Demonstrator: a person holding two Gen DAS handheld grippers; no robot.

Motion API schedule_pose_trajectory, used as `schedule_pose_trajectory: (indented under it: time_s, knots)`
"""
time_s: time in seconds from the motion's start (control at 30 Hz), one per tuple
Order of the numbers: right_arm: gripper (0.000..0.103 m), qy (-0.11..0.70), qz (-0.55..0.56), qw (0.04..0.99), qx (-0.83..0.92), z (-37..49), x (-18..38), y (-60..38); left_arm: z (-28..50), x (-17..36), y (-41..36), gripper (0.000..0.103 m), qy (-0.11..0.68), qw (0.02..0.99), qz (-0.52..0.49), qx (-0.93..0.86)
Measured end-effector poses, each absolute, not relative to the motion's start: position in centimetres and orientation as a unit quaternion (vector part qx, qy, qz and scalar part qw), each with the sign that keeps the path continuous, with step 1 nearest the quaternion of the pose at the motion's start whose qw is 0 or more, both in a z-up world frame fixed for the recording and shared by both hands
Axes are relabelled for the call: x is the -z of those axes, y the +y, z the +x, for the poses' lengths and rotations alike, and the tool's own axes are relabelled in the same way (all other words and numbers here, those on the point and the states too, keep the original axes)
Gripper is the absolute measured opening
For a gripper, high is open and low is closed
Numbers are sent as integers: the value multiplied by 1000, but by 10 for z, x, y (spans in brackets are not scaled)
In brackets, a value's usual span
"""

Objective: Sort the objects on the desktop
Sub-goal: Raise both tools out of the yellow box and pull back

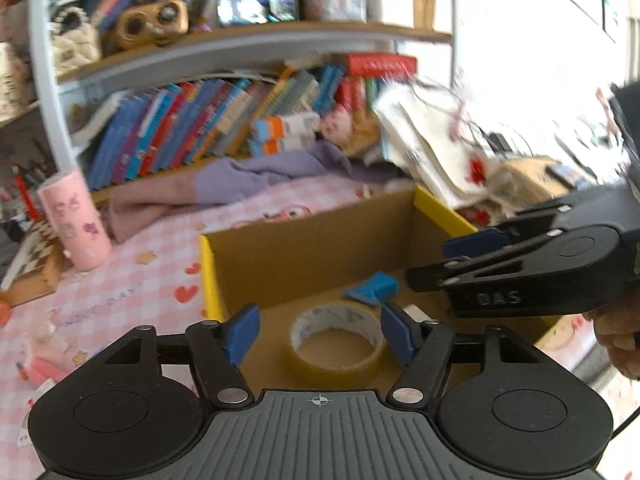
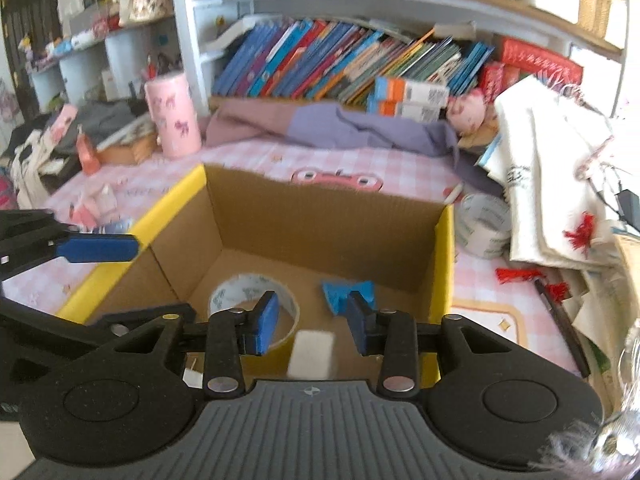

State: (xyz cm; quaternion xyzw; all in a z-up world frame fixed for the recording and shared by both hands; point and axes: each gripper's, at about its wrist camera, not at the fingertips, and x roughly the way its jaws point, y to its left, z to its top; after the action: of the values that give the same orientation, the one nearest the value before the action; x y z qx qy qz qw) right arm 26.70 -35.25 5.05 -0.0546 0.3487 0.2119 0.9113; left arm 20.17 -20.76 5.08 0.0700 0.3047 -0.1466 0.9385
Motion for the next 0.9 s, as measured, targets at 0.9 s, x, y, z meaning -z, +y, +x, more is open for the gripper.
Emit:
schedule_pose_trajectory:
  time_s: [0.9]
  knots:
    - [50,307,30,949,-73,147,-52,-342,117,-58,-135,84,271,952,45,137]
